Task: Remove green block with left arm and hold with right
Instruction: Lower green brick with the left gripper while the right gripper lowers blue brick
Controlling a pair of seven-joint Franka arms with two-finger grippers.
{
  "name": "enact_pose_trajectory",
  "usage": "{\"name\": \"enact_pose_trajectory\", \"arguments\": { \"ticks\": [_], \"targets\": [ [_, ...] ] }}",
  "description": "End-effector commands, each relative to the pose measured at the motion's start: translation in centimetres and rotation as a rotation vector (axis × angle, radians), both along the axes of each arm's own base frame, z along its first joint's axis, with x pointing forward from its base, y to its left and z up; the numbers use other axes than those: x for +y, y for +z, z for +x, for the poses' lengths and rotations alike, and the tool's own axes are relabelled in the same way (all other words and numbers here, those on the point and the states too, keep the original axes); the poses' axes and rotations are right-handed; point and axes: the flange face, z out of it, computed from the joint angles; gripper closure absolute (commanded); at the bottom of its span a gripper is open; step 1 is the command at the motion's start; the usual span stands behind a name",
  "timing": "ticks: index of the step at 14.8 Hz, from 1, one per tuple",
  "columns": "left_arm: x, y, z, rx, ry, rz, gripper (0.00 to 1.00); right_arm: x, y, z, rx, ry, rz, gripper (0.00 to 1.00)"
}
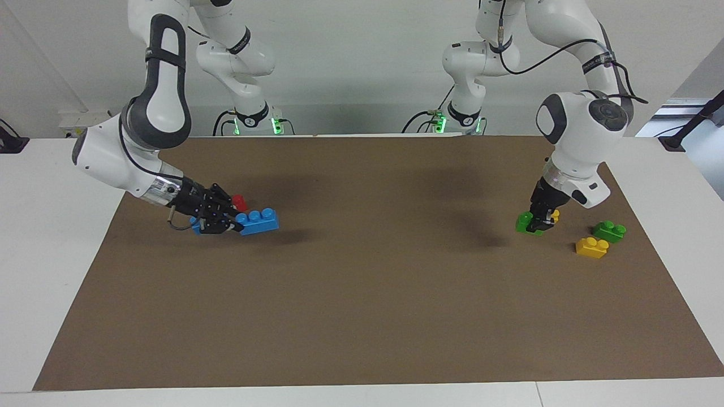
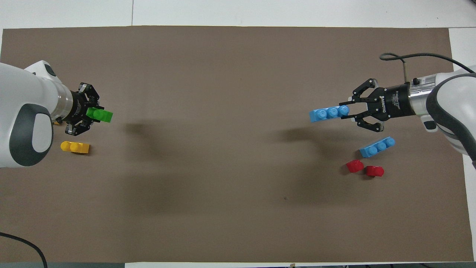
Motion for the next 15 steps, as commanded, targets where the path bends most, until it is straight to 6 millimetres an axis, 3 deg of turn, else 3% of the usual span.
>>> {"name": "enact_pose_trajectory", "arguments": {
  "ticks": [1,2,5,9,12,15],
  "targets": [
    [2.4,-2.8,1.3,-0.018,-0.038,-0.007,1.0,-3.3,-4.4,-0.3,-0.003,0.064,0.001,1.0],
    [3.1,-3.6,1.9,-0.023,-0.051,-0.003,1.0,-4.4,-5.6,-0.3,-0.004,0.059,0.001,1.0],
    [4.1,-5.9,4.9,-0.017,-0.044,0.003,1.0,-4.7,-7.1,0.0,-0.002,0.043,-0.011,1.0],
    [6.4,-8.0,5.8,-0.029,-0.015,0.011,1.0,-4.6,-8.5,0.0,0.007,0.027,-0.014,1.0],
    [6.7,-10.2,6.3,-0.053,-0.007,0.013,1.0,-4.8,-8.9,-0.2,0.008,0.015,-0.019,1.0],
    [7.5,-10.8,6.2,-0.062,0.014,0.005,1.0,-4.5,-9.8,-0.6,-0.001,-0.007,-0.045,1.0]
  ]
}}
